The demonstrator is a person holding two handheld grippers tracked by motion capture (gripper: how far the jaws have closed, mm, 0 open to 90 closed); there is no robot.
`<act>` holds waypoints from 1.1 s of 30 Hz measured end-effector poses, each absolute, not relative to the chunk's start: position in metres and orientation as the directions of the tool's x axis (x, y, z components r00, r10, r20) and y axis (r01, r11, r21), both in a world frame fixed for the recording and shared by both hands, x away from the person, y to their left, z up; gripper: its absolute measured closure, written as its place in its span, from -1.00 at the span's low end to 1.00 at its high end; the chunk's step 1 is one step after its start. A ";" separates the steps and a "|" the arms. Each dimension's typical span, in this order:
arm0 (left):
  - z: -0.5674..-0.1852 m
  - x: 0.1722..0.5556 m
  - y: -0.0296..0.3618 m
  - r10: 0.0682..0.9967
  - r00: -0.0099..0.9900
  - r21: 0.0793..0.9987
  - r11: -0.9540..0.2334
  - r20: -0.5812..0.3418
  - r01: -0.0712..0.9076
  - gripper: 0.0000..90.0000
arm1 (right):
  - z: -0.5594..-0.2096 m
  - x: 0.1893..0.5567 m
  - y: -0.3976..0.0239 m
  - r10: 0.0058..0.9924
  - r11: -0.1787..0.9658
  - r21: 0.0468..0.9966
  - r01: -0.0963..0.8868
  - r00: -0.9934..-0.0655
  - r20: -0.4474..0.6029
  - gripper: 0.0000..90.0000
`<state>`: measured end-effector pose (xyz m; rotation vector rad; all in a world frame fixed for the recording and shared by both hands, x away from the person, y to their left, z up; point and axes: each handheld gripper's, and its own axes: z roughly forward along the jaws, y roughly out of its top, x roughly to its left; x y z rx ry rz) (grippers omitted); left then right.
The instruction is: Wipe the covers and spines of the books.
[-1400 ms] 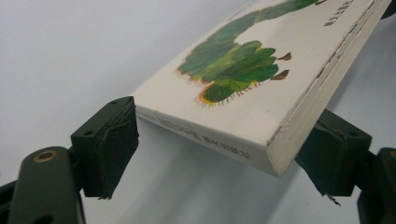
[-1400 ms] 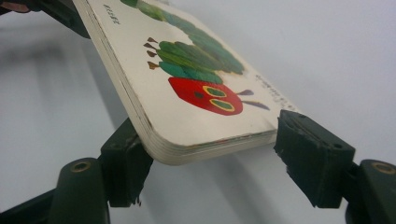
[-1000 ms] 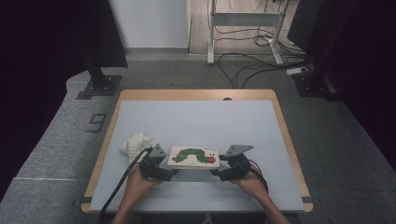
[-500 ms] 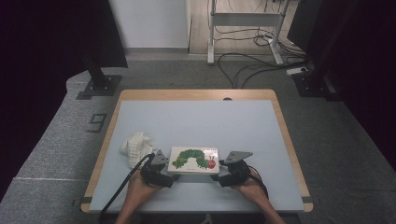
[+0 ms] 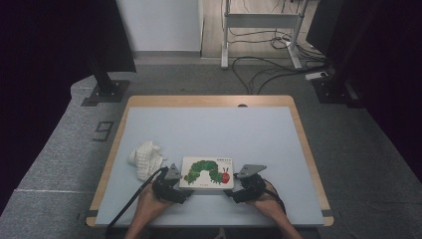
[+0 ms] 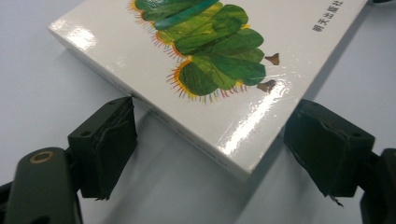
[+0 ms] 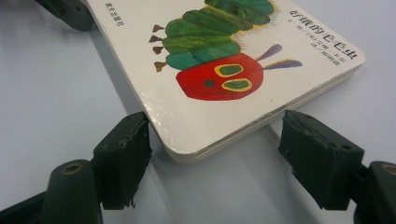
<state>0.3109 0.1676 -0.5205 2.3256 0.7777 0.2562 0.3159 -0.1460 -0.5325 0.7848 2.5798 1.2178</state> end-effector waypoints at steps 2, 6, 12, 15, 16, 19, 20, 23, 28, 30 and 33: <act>-0.520 0.310 0.169 0.586 0.810 0.646 -0.608 -0.028 0.462 -0.60 | -0.532 0.315 -0.145 0.533 0.534 0.757 0.377 -0.845 0.045 -0.46; -0.520 0.309 0.174 0.581 0.812 0.656 -0.596 -0.045 0.463 -0.53 | -0.532 0.313 -0.144 0.524 0.539 0.756 0.370 -0.850 0.043 -0.46; -0.520 0.304 0.179 0.567 0.823 0.666 -0.601 -0.033 0.441 -0.35 | -0.532 0.311 -0.143 0.526 0.550 0.754 0.359 -0.850 0.021 -0.39; -0.520 0.302 0.180 0.565 0.825 0.665 -0.609 -0.019 0.433 -0.24 | -0.532 0.310 -0.142 0.529 0.555 0.753 0.354 -0.848 0.010 -0.37; -0.519 0.302 0.180 0.565 0.825 0.664 -0.610 -0.018 0.432 -0.23 | -0.532 0.310 -0.142 0.528 0.555 0.754 0.351 -0.849 0.006 -0.34; -0.520 0.304 0.180 0.569 0.822 0.667 -0.607 -0.014 0.432 -0.21 | -0.532 0.310 -0.142 0.530 0.554 0.756 0.350 -0.848 0.004 -0.31; -0.520 0.305 0.180 0.574 0.818 0.669 -0.603 -0.015 0.435 -0.20 | -0.532 0.311 -0.141 0.531 0.554 0.756 0.348 -0.847 0.001 -0.31; -0.520 0.309 0.180 0.581 0.814 0.672 -0.597 -0.015 0.439 -0.17 | -0.532 0.314 -0.140 0.541 0.550 0.755 0.356 -0.841 0.002 -0.31; -0.519 0.320 0.178 0.583 0.812 0.662 -0.605 -0.010 0.442 -0.16 | -0.531 0.321 -0.140 0.553 0.547 0.756 0.359 -0.833 -0.004 -0.26; -0.518 0.324 0.177 0.585 0.811 0.658 -0.608 -0.005 0.443 -0.16 | -0.531 0.324 -0.140 0.557 0.546 0.756 0.360 -0.830 -0.008 -0.23; -0.518 0.331 0.176 0.590 0.807 0.660 -0.606 -0.001 0.444 -0.15 | -0.531 0.329 -0.139 0.566 0.544 0.757 0.362 -0.824 -0.013 -0.21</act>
